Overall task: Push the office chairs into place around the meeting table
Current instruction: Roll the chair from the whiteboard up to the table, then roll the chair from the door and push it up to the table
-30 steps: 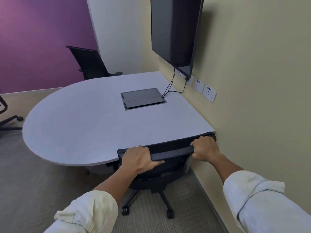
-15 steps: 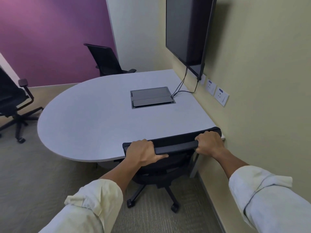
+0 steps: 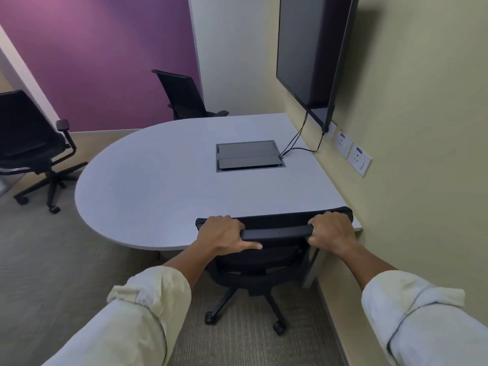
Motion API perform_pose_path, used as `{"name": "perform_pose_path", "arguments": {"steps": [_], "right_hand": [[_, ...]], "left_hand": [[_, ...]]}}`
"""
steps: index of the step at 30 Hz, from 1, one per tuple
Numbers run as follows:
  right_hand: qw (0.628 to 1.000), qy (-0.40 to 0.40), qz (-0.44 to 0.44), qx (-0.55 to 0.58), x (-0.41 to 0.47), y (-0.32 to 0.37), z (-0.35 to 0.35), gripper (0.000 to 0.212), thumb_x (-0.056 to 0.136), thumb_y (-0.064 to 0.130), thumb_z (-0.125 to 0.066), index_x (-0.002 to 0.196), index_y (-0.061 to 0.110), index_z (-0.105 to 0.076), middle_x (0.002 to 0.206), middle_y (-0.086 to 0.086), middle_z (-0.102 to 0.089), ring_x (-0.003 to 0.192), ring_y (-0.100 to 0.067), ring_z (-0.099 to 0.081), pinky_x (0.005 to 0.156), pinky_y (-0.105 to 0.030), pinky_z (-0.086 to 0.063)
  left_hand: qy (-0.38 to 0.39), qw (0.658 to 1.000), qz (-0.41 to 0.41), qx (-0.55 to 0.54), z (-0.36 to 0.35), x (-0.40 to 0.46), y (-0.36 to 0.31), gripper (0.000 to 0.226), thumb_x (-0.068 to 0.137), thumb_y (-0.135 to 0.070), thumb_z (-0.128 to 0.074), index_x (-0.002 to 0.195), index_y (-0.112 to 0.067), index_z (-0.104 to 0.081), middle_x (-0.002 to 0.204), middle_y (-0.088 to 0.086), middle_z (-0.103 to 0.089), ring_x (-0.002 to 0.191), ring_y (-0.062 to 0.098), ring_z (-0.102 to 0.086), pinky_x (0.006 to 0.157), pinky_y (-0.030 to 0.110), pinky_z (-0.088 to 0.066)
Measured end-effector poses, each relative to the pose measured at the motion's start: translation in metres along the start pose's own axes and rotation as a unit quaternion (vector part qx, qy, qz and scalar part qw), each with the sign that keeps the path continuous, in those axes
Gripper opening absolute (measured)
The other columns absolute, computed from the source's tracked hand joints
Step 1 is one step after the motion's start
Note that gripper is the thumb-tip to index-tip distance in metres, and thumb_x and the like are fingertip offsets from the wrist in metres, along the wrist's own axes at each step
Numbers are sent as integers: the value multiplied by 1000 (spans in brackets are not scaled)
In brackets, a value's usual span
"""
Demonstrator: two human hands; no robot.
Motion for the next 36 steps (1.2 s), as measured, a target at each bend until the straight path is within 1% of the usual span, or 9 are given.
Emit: {"name": "perform_pose_path", "arguments": {"steps": [3, 6, 9, 12, 15, 22, 27, 30, 36], "right_hand": [[1000, 15, 7, 25, -1, 2, 6, 23, 58, 35, -56, 48, 31, -35, 45, 8, -47, 44, -11, -45, 45, -25, -25], [998, 24, 29, 41, -2, 1, 12, 22, 68, 44, -58, 56, 32, -44, 51, 9, -53, 49, -9, -50, 47, -26, -30], [992, 5, 109, 64, -8, 1, 17, 29, 75, 64, -51, 74, 35, -49, 63, 13, -58, 58, -5, -53, 52, -30, -39], [974, -35, 202, 96, -17, 17, 19, 39, 82, 72, -49, 101, 38, -53, 88, 22, -60, 74, -3, -56, 63, -28, -47], [956, -80, 247, 135, -12, 55, 26, 54, 85, 70, -52, 122, 31, -50, 97, 19, -52, 82, -3, -50, 70, -26, -43], [926, -85, 341, 137, 17, 169, 54, 57, 88, 68, -47, 130, 28, -45, 112, 5, -60, 98, -14, -53, 81, -32, -44], [914, -52, 381, 130, 33, 255, 59, 64, 89, 61, -50, 142, 30, -33, 122, -1, -58, 109, -19, -51, 89, -39, -47], [913, -34, 392, 106, 46, 305, 57, 71, 90, 58, -50, 149, 29, -23, 129, -4, -54, 114, -22, -48, 93, -41, -45], [926, 5, 371, 75, 76, 399, 49, 77, 92, 59, -50, 153, 26, -16, 150, -5, -39, 127, -25, -43, 103, -42, -41]], "left_hand": [[30, 998, -14, -57, 8, -10, 0, 63, 79, -90, -40, 93, -30, -52, 77, -11, -58, 70, 12, -57, 58, 26, -34], [24, 993, -23, -112, 13, -25, -3, 61, 86, -78, -45, 119, -27, -53, 110, -6, -63, 96, 16, -59, 80, 33, -43], [-5, 991, 3, -137, 10, -45, -5, 59, 91, -70, -47, 131, -26, -48, 132, 0, -55, 116, 21, -51, 104, 41, -35], [-20, 988, 20, -154, 10, -66, -4, 66, 91, -64, -53, 144, -27, -39, 144, 2, -44, 132, 24, -37, 111, 43, -34], [-63, 983, 53, -166, 16, -87, 1, 68, 93, -57, -57, 148, -23, -35, 149, 4, -41, 134, 23, -38, 111, 38, -34], [-105, 960, 231, -121, 29, -154, 60, 72, 95, -63, -47, 150, -19, -34, 154, 10, -38, 137, 28, -39, 112, 48, -35], [-186, 889, 412, -69, 38, -206, 120, 65, 95, -62, -45, 140, -16, -47, 140, 10, -52, 130, 27, -46, 107, 49, -34], [-223, 879, 422, -25, 43, -236, 156, 57, 94, -57, -51, 134, -16, -53, 135, 8, -56, 129, 25, -45, 109, 48, -31], [-198, 871, 450, 2, 45, -285, 240, 59, 94, -58, -51, 136, -16, -50, 137, 8, -53, 132, 25, -42, 107, 45, -35]]}}
Point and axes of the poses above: each hand's wrist, its own x-axis towards the middle knuckle, its own z-axis out of the back of the hand, y = z × x, the point moved 1 cm from there along x, towards the middle knuckle
